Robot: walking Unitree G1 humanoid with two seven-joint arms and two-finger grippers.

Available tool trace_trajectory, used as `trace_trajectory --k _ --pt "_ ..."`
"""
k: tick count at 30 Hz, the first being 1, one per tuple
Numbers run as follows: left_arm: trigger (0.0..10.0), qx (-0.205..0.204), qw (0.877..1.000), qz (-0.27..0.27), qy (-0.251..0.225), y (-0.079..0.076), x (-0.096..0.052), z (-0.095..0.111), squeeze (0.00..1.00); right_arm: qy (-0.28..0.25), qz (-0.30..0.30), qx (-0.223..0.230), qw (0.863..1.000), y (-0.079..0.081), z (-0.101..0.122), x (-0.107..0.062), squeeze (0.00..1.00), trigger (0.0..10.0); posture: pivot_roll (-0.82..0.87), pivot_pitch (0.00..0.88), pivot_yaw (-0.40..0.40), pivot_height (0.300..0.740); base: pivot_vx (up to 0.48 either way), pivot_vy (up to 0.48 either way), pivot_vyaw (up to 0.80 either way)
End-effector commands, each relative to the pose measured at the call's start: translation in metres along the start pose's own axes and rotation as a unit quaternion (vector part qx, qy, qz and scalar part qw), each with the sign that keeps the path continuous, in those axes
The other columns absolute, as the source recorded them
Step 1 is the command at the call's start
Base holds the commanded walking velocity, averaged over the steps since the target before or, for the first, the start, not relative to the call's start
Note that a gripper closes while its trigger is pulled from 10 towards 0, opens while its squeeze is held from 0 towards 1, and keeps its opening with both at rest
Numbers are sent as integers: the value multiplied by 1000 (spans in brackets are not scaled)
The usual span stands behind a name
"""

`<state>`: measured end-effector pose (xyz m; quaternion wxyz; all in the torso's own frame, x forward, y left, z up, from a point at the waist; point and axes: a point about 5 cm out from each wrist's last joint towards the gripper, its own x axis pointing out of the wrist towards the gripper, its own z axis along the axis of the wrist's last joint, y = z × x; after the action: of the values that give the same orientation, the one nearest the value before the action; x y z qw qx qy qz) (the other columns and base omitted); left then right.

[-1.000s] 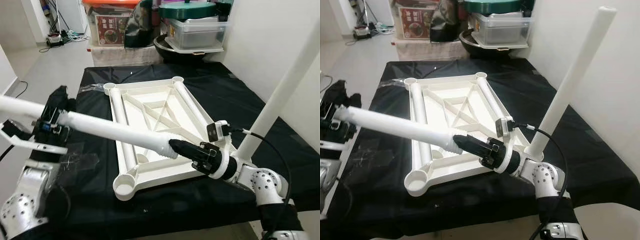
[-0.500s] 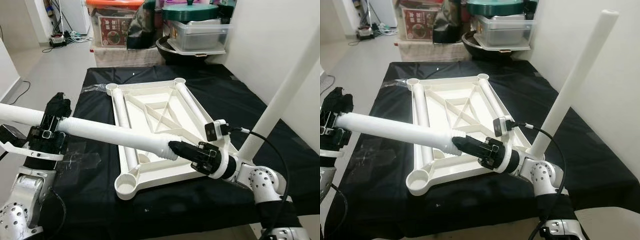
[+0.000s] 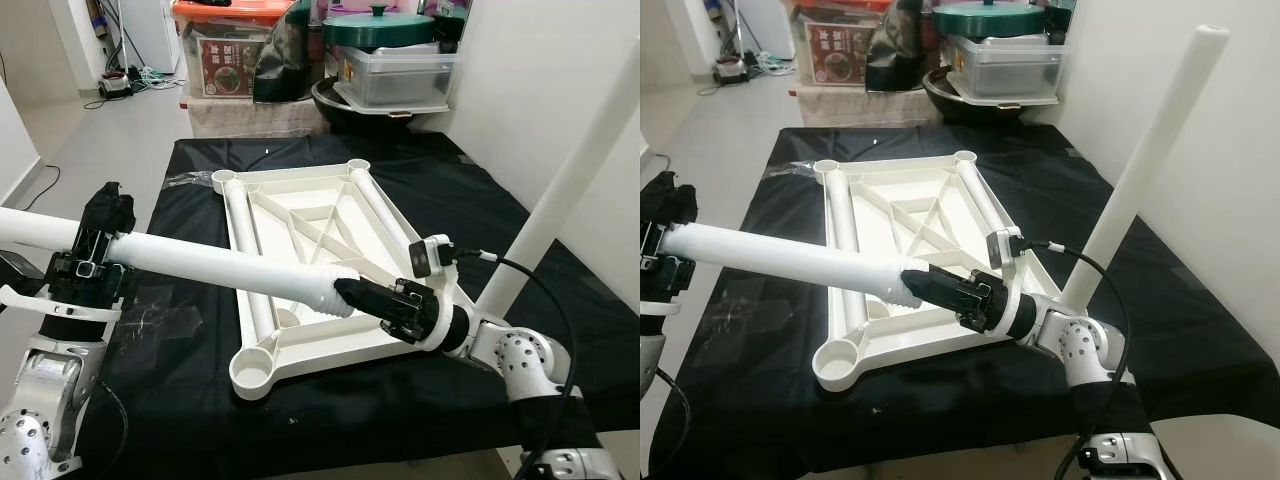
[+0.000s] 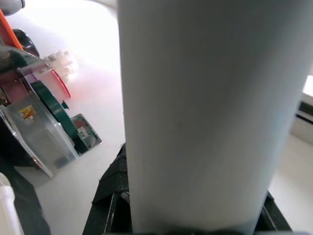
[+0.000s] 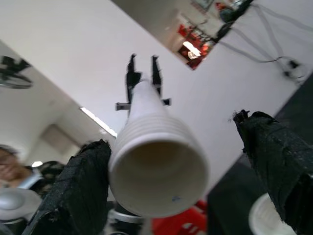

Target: Building children table

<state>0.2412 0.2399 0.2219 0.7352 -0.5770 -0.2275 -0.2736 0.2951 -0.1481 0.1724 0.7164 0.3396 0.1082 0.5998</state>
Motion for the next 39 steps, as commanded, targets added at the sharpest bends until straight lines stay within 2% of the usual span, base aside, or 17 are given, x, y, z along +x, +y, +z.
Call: trace_trajectory --k 1,4,6,13,14,16,17,18,19,20,21,22,23,25,34,36,39 --pt "0 -20 998 -56 5 -16 4 0 0 2 -76 -2 997 -13 0 -22 1000 10000 -6 0 -60 740 0 0 0" --pt "0 -16 998 -54 4 -16 3 2 0 -3 -97 -10 995 -17 7 -32 1000 10000 -7 0 -59 740 0 0 0" --pt "0 -1 999 -45 15 -14 1 2 0 -16 -132 -42 990 -18 31 -50 1000 10000 -17 0 -54 740 0 0 0" --pt "0 7 999 -33 30 -10 -2 1 0 -40 -140 -80 986 -11 62 -53 1000 10000 -28 0 -50 740 0 0 0" --pt "0 10 998 -29 47 -8 -2 -3 0 -31 -112 -103 988 -1 75 -40 1000 10000 -25 0 -50 740 0 0 0" --pt "0 10 998 -29 47 -8 -2 -3 0 -31 -112 -103 988 -1 75 -40 1000 10000 -25 0 -50 740 0 0 0" --pt "0 13 997 -29 69 -8 0 -10 0 -13 -85 -126 988 8 84 -23 1000 10000 -20 0 -52 740 0 0 0" --pt "0 13 997 -29 69 -8 0 -10 0 -13 -85 -126 988 8 84 -23 1000 10000 -20 0 -52 740 0 0 0" --pt "0 18 994 -31 102 -9 2 -18 0 6 -69 -148 987 16 92 -3 1000 10000 -16 0 -54 740 0 0 0" --pt "0 18 994 -31 102 -9 2 -18 0 6 -69 -148 987 16 92 -3 1000 10000 -16 0 -54 740 0 0 0" --pt "0 28 989 -35 142 -10 5 -26 0 29 -56 -167 984 22 97 17 808 10000 -15 0 -55 740 0 0 0" --pt "0 37 984 -37 170 -12 6 -30 0 44 -49 -179 982 27 99 30 808 10000 -15 0 -55 740 0 0 0" --pt "0 58 977 -37 200 -12 8 -33 0 74 -47 -183 979 30 96 41 0 10000 -7 0 -60 740 0 0 0" --pt "0 58 977 -37 200 -12 8 -33 0 74 -47 -183 979 30 96 41 0 10000 -7 0 -60 740 0 0 0" --pt "0 130 952 -51 273 -16 26 -29 0 197 15 -175 965 49 72 66 0 10000 -12 0 -53 740 0 0 0" --pt "0 154 940 -72 295 -23 37 -27 0 250 17 -150 956 49 59 68 0 10000 -11 0 -56 740 0 0 0" --pt "0 160 936 -82 304 -26 40 -27 0 264 16 -131 955 48 52 69 0 10000 -11 0 -56 740 0 0 0"
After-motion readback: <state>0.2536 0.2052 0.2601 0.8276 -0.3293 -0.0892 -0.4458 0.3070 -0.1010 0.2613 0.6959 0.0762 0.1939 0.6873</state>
